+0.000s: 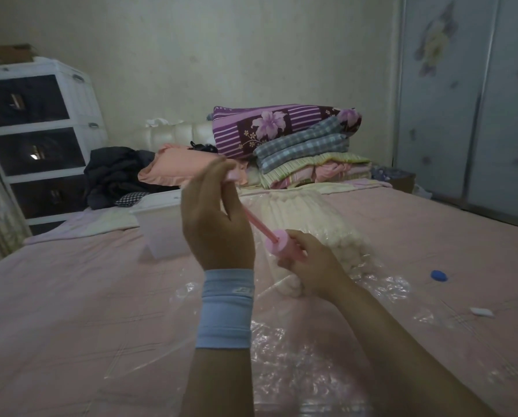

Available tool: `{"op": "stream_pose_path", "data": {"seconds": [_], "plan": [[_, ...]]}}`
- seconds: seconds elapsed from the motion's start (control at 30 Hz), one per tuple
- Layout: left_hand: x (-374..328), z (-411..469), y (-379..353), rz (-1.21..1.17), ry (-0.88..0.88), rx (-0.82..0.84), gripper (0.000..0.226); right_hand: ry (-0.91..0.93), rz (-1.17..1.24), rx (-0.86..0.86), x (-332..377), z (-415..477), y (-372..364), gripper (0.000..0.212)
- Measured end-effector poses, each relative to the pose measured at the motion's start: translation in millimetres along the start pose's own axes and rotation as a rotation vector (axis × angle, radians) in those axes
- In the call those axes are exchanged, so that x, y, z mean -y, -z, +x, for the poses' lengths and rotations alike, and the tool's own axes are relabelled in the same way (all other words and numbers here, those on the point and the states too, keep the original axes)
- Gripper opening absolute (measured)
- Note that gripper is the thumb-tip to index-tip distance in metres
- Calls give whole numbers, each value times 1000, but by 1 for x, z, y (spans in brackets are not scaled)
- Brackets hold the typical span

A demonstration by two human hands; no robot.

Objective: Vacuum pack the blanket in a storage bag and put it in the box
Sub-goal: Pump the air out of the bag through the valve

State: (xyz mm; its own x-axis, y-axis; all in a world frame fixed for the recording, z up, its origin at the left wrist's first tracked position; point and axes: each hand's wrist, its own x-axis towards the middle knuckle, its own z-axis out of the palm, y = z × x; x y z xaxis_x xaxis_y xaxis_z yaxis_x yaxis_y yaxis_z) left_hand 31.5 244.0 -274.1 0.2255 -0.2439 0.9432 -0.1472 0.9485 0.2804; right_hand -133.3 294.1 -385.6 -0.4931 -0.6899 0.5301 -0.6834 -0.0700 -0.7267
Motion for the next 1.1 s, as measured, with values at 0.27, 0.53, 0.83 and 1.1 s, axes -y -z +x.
{"op": "stream_pose_path", "data": {"seconds": [0.27,0.53,0.83,1.1], "plan": [[21,-43,-6,110,129,570,18,39,-54,-18,1,-1,-6,51],[4,-4,3,16,18,-38,18,8,-47,0,0,-1,-3,48],[14,-46,-10,135,70,511,16,17,-42,-29,1,-1,0,52],[4,-2,7,55,26,32,16,10,-30,7,3,0,0,51]]}}
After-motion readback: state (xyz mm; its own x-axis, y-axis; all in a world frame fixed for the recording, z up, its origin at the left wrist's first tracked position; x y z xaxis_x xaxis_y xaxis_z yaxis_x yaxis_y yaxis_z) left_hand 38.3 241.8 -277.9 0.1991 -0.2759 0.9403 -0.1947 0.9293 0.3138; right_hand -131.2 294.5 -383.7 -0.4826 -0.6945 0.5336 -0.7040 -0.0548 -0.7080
